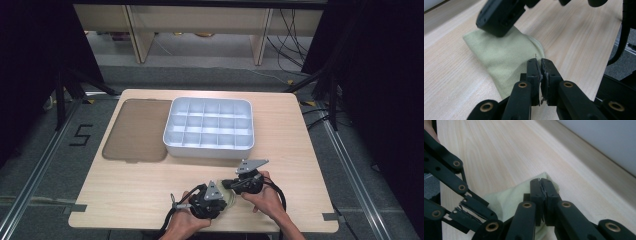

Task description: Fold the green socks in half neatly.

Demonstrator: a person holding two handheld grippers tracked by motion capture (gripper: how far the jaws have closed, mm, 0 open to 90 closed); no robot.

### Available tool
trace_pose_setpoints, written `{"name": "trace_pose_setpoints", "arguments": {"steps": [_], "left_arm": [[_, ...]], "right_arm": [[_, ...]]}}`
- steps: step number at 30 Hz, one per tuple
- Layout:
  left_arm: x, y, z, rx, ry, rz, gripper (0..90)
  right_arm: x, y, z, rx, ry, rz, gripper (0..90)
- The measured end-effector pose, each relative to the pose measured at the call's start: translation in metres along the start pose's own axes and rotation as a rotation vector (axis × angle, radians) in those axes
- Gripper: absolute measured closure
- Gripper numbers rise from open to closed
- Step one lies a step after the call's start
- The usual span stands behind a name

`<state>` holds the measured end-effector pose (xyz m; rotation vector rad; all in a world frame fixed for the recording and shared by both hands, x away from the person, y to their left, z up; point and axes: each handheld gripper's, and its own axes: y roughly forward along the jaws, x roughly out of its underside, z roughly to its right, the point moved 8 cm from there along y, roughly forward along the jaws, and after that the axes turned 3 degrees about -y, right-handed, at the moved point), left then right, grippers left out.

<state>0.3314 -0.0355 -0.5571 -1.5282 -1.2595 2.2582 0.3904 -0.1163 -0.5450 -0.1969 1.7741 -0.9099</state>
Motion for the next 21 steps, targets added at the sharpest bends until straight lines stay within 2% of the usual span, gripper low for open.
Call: {"name": "trace_pose_setpoints", "arguments": {"steps": [2, 6, 8, 10, 11, 12, 15, 18, 20, 21], "left_arm": [[0.0, 0.0, 0.001, 0.0, -0.006, 0.005, 84.5], [-0.001, 0.001, 0.001, -0.002, -0.011, 0.012, 84.5], [-0.001, 0.001, 0.0, 0.003, -0.009, 0.014, 84.5], [-0.001, 0.001, 0.0, 0.001, -0.01, 0.015, 84.5], [0.0, 0.001, 0.0, 0.0, -0.004, 0.011, 84.5], [0.0, 0.001, 0.0, 0.0, -0.004, 0.011, 84.5], [0.0, 0.001, 0.001, 0.002, -0.008, 0.011, 84.5], [0.0, 0.001, 0.001, 0.002, -0.007, 0.011, 84.4], [0.0, 0.001, 0.001, -0.001, -0.003, 0.009, 84.4], [0.0, 0.0, 0.001, -0.004, 0.003, 0.007, 84.3]], "right_arm": [[-0.002, -0.002, -0.001, -0.001, 0.006, 0.006, 88.5], [-0.009, -0.012, 0.004, 0.016, -0.017, 0.043, 88.2], [-0.01, -0.016, 0.006, 0.008, 0.0, 0.048, 87.5], [-0.01, -0.016, 0.008, 0.014, -0.003, 0.048, 86.8], [-0.008, -0.015, 0.008, -0.006, 0.001, 0.035, 82.5], [-0.008, -0.015, 0.008, -0.006, 0.001, 0.035, 82.5], [-0.007, -0.012, 0.009, 0.015, 0.032, 0.03, 75.6], [-0.007, -0.009, 0.012, 0.025, 0.026, 0.022, 67.2], [-0.006, -0.007, 0.009, 0.014, 0.072, 0.006, 62.4], [-0.006, -0.004, 0.011, 0.023, 0.053, 0.008, 61.1]]}}
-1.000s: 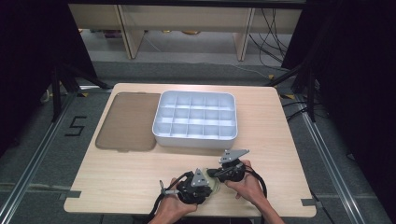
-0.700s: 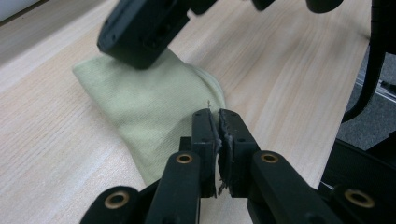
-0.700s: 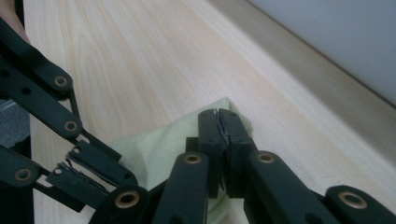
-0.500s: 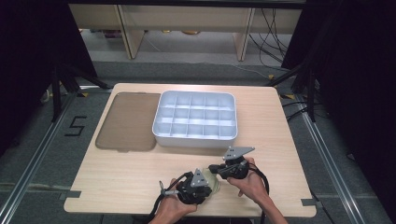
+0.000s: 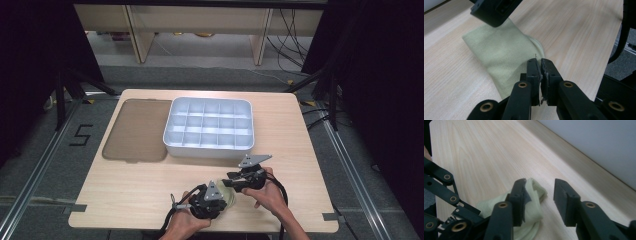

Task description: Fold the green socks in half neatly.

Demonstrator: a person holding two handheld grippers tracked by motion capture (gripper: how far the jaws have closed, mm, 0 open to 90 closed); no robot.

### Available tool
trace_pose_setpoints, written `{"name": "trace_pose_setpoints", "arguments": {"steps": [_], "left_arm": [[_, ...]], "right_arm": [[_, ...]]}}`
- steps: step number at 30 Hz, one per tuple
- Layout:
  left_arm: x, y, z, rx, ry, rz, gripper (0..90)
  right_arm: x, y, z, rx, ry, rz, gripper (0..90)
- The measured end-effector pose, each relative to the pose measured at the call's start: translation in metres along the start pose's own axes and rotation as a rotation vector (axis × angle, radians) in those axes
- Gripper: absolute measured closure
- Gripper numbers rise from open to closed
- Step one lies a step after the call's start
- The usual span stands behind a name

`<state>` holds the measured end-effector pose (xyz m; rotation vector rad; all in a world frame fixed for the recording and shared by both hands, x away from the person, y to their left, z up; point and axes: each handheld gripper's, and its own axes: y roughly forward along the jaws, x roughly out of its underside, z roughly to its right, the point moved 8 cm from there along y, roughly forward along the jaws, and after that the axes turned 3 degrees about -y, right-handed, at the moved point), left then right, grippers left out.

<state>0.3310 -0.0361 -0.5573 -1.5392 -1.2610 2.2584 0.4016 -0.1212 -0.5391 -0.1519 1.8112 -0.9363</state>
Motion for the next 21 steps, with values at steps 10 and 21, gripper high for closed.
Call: {"name": "trace_pose_setpoints", "arguments": {"steps": [10, 21], "left_arm": [[0.001, 0.0, 0.0, -0.011, -0.011, -0.001, 84.0], [0.001, 0.0, 0.0, -0.008, -0.01, -0.004, 83.6]], "right_arm": [[0.008, 0.012, -0.007, -0.036, 0.015, -0.072, 52.0], [0.015, 0.018, -0.008, -0.049, 0.072, -0.109, 52.7]]}}
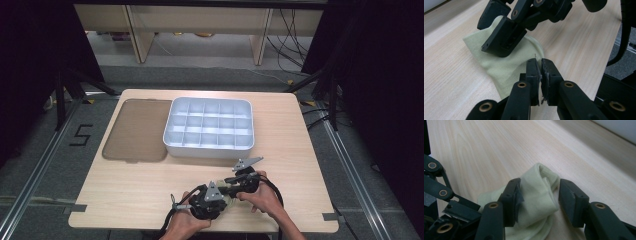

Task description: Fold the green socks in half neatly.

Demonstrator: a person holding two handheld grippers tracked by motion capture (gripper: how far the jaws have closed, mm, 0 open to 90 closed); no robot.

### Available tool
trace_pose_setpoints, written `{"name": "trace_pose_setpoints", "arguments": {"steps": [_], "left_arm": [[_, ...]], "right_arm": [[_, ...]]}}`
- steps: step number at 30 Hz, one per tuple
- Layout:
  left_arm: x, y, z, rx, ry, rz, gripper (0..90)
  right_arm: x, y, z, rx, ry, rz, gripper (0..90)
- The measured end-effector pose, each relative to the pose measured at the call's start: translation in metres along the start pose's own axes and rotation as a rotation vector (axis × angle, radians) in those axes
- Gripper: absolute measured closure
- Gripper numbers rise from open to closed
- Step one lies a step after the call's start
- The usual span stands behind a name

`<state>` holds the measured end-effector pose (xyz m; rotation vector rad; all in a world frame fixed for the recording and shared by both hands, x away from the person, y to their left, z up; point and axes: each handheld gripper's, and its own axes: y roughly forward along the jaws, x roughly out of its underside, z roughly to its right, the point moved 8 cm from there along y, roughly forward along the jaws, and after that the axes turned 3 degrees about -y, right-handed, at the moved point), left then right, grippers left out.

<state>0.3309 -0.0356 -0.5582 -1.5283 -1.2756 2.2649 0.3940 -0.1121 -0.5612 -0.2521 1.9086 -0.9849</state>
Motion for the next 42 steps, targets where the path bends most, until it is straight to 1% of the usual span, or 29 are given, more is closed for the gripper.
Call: {"name": "trace_pose_setpoints", "arguments": {"steps": [3, 6, 9, 11, 12, 14, 15, 16, 19, 20, 21, 22, 23, 24, 25, 26, 27, 28, 29, 30, 31, 32, 34, 35, 36, 38, 39, 40, 42], "left_arm": [[0.0, 0.0, 0.002, 0.011, -0.008, 0.007, 83.4], [0.0, -0.001, 0.002, 0.002, 0.012, 0.005, 82.6], [0.0, -0.001, 0.002, 0.005, 0.01, 0.003, 82.3], [0.0, -0.001, 0.002, -0.01, 0.008, -0.002, 81.8], [0.0, 0.0, 0.004, 0.005, -0.002, 0.01, 81.2], [0.0, -0.001, 0.003, 0.008, 0.002, 0.004, 80.3], [-0.001, -0.002, 0.002, 0.021, 0.02, -0.001, 79.0], [0.0, -0.004, 0.002, 0.034, 0.003, -0.017, 76.8], [-0.004, -0.012, -0.003, 0.033, -0.026, 0.018, 71.3], [-0.004, -0.018, -0.005, 0.053, -0.018, 0.022, 68.7], [-0.004, -0.022, -0.005, 0.06, -0.038, 0.027, 65.8], [-0.002, -0.026, -0.007, 0.069, -0.044, 0.034, 64.4], [-0.002, -0.031, -0.009, 0.066, -0.053, 0.06, 63.4], [0.002, -0.036, -0.011, 0.06, -0.078, 0.06, 62.1], [0.006, -0.041, -0.013, 0.058, -0.079, 0.055, 60.9], [0.009, -0.044, -0.015, 0.061, -0.082, 0.067, 59.2], [0.014, -0.049, -0.018, 0.055, -0.095, 0.067, 57.5], [0.02, -0.053, -0.021, 0.043, -0.099, 0.054, 55.8], [0.025, -0.056, -0.023, 0.044, -0.12, 0.059, 54.3], [0.028, -0.06, -0.025, 0.04, -0.125, 0.073, 52.6], [0.032, -0.065, -0.03, 0.028, -0.116, 0.066, 50.4], [0.036, -0.069, -0.031, 0.017, -0.138, 0.062, 48.5], [0.043, -0.076, -0.036, 0.001, -0.162, 0.071, 44.4], [0.047, -0.079, -0.041, -0.009, -0.149, 0.058, 42.7], [0.05, -0.081, -0.044, -0.016, -0.166, 0.061, 40.9], [0.056, -0.085, -0.052, -0.043, -0.18, 0.054, 38.9], [0.058, -0.086, -0.053, -0.042, -0.195, 0.05, 38.2], [0.059, -0.087, -0.055, -0.048, -0.207, 0.05, 37.3], [0.061, -0.088, -0.06, -0.059, -0.215, 0.048, 36.1]], "right_arm": [[0.001, 0.001, 0.0, -0.004, 0.03, -0.006, 52.9], [0.002, 0.002, 0.0, -0.014, 0.044, -0.002, 54.9], [0.002, 0.003, -0.001, -0.034, 0.058, 0.003, 59.6], [0.002, 0.003, -0.002, -0.049, 0.067, 0.008, 62.5], [0.002, 0.003, -0.001, -0.051, 0.073, 0.01, 63.7], [0.003, 0.004, -0.001, -0.062, 0.089, 0.016, 65.8], [0.003, 0.003, -0.002, -0.071, 0.098, 0.014, 66.9], [0.003, 0.004, -0.001, -0.069, 0.09, 0.02, 68.4], [0.003, 0.003, -0.002, -0.074, 0.072, 0.024, 72.2], [0.002, 0.003, -0.003, -0.078, 0.073, 0.026, 72.8], [0.003, 0.003, -0.003, -0.073, 0.062, 0.027, 73.2], [0.002, 0.003, -0.003, -0.071, 0.062, 0.028, 73.3], [0.002, 0.003, -0.003, -0.074, 0.061, 0.03, 73.5], [0.002, 0.003, -0.003, -0.077, 0.064, 0.033, 73.6], [0.002, 0.003, -0.003, -0.081, 0.07, 0.036, 73.6], [0.003, 0.003, -0.003, -0.083, 0.075, 0.038, 73.8], [0.003, 0.003, -0.003, -0.082, 0.077, 0.038, 73.8], [0.003, 0.003, -0.003, -0.084, 0.078, 0.04, 73.9], [0.002, 0.003, -0.003, -0.083, 0.076, 0.04, 74.0], [0.002, 0.003, -0.003, -0.087, 0.073, 0.043, 74.1], [0.002, 0.003, -0.003, -0.086, 0.072, 0.044, 74.2], [0.002, 0.003, -0.003, -0.087, 0.071, 0.044, 74.3], [0.002, 0.003, -0.003, -0.091, 0.069, 0.048, 74.6], [0.002, 0.003, -0.003, -0.084, 0.07, 0.047, 74.7], [0.002, 0.002, -0.004, -0.083, 0.078, 0.047, 74.8], [0.001, 0.003, -0.004, -0.092, 0.06, 0.054, 75.0], [0.001, 0.002, -0.004, -0.093, 0.058, 0.054, 75.1], [0.001, 0.002, -0.004, -0.076, 0.058, 0.052, 75.2], [0.001, 0.001, -0.004, -0.072, 0.048, 0.055, 75.3]]}}
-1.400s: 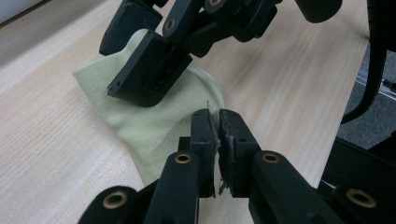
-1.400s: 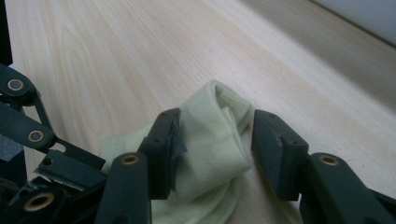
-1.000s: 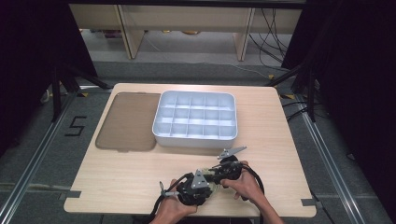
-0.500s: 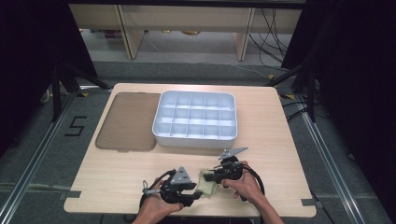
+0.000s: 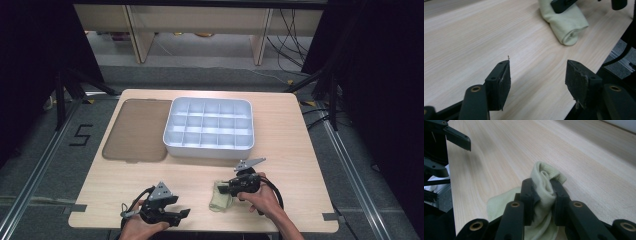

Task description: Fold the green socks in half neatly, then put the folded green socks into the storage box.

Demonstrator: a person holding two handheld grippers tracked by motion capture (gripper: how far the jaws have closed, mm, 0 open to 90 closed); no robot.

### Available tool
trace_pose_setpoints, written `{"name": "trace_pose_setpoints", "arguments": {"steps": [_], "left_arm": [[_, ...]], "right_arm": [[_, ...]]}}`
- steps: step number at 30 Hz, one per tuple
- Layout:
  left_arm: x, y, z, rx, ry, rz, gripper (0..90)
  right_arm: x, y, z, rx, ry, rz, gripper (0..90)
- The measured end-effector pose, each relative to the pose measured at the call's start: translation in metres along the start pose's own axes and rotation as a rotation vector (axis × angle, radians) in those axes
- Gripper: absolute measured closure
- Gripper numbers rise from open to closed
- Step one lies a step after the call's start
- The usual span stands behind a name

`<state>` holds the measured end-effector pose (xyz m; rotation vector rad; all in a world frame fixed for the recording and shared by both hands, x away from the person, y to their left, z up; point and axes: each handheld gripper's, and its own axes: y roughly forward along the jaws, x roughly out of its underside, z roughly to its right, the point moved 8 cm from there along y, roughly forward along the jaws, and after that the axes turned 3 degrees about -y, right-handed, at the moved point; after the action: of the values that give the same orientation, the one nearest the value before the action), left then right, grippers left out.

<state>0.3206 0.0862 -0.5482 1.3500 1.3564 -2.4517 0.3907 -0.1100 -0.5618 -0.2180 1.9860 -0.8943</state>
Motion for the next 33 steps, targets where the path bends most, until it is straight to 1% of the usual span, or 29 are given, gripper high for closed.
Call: {"name": "trace_pose_setpoints", "arguments": {"steps": [2, 3, 4, 5, 7, 8, 9, 10, 11, 12, 13, 14, 16, 17, 18, 19, 20, 21, 22, 23, 24, 25, 26, 27, 28, 29, 31, 32, 33], "left_arm": [[0.001, 0.0, -0.002, -0.008, -0.015, 0.0, 34.9], [0.002, 0.0, -0.003, -0.006, -0.006, -0.006, 34.2], [0.003, 0.0, -0.004, -0.012, -0.016, -0.008, 33.7], [0.003, 0.001, -0.006, -0.025, -0.007, -0.006, 33.2], [0.005, 0.0, -0.01, -0.052, 0.002, -0.026, 28.1], [0.005, 0.001, -0.012, -0.068, -0.003, -0.022, 27.3], [0.007, 0.001, -0.014, -0.077, -0.01, -0.03, 27.2], [0.007, 0.001, -0.015, -0.086, -0.009, -0.035, 26.8], [0.007, 0.0, -0.016, -0.088, 0.005, -0.042, 25.9], [0.006, 0.0, -0.018, -0.099, 0.007, -0.032, 24.8], [0.007, 0.0, -0.02, -0.108, 0.015, -0.038, 23.5], [0.008, 0.0, -0.02, -0.116, 0.003, -0.035, 22.4], [0.009, 0.001, -0.024, -0.142, 0.019, -0.037, 22.1], [0.01, 0.001, -0.024, -0.135, 0.028, -0.051, 22.0], [0.01, 0.001, -0.024, -0.141, 0.03, -0.052, 22.0], [0.011, 0.003, -0.023, -0.141, 0.011, -0.042, 22.0], [0.01, 0.004, -0.022, -0.134, 0.005, -0.036, 22.1], [0.01, 0.004, -0.021, -0.128, 0.015, -0.041, 22.1], [0.01, 0.002, -0.021, -0.132, 0.034, -0.046, 22.1], [0.01, 0.002, -0.021, -0.137, 0.034, -0.046, 22.1], [0.01, 0.002, -0.021, -0.14, 0.035, -0.047, 22.0], [0.009, 0.003, -0.021, -0.146, 0.013, -0.029, 22.1], [0.008, 0.001, -0.021, -0.14, 0.019, -0.034, 22.0], [0.009, -0.001, -0.023, -0.146, 0.029, -0.043, 22.1], [0.008, 0.0, -0.023, -0.142, 0.021, -0.032, 22.0], [0.009, -0.002, -0.025, -0.153, 0.031, -0.044, 22.0], [0.009, -0.001, -0.027, -0.154, 0.03, -0.041, 22.0], [0.01, -0.002, -0.028, -0.16, 0.035, -0.05, 22.0], [0.01, -0.001, -0.027, -0.153, 0.018, -0.042, 22.0]], "right_arm": [[0.0, 0.0, 0.0, -0.004, 0.002, 0.003, 75.3], [0.0, 0.0, 0.0, -0.003, 0.001, 0.005, 75.4], [-0.001, 0.0, -0.001, -0.01, 0.0, 0.008, 75.4], [-0.001, 0.0, -0.001, -0.006, -0.004, 0.009, 75.4], [-0.002, -0.002, -0.001, 0.002, -0.011, 0.013, 75.5], [-0.002, -0.002, -0.003, -0.017, -0.012, 0.021, 75.6], [-0.003, -0.002, -0.003, -0.023, -0.023, 0.027, 75.7], [-0.003, -0.003, -0.003, -0.008, -0.023, 0.023, 75.7], [-0.003, -0.004, -0.003, -0.012, -0.026, 0.031, 75.8], [-0.004, -0.006, -0.003, -0.002, -0.029, 0.035, 75.8], [-0.005, -0.005, -0.005, -0.012, -0.028, 0.053, 75.9], [-0.005, -0.008, -0.004, -0.002, -0.046, 0.045, 75.9], [-0.007, -0.012, -0.006, -0.006, -0.054, 0.06, 76.1], [-0.007, -0.014, -0.009, 0.004, -0.026, 0.065, 76.1], [-0.009, -0.017, -0.008, 0.0, -0.041, 0.067, 76.2], [-0.011, -0.019, -0.006, 0.004, -0.072, 0.084, 76.3], [-0.012, -0.02, -0.006, 0.003, -0.077, 0.099, 76.3], [-0.013, -0.021, -0.007, 0.0, -0.081, 0.098, 76.3], [-0.014, -0.023, -0.005, 0.024, -0.098, 0.109, 76.4], [-0.014, -0.026, -0.007, 0.032, -0.073, 0.101, 76.4], [-0.016, -0.027, -0.007, 0.031, -0.082, 0.124, 76.4], [-0.018, -0.03, -0.005, 0.053, -0.092, 0.13, 76.5], [-0.019, -0.034, -0.004, 0.065, -0.105, 0.129, 76.4], [-0.021, -0.036, -0.003, 0.081, -0.121, 0.137, 76.4], [-0.021, -0.037, -0.005, 0.08, -0.103, 0.14, 76.5], [-0.023, -0.04, -0.003, 0.094, -0.135, 0.151, 76.5], [-0.026, -0.043, 0.0, 0.105, -0.153, 0.169, 76.4], [-0.026, -0.046, 0.001, 0.113, -0.144, 0.16, 76.5], [-0.028, -0.047, 0.002, 0.12, -0.148, 0.178, 76.4]]}}
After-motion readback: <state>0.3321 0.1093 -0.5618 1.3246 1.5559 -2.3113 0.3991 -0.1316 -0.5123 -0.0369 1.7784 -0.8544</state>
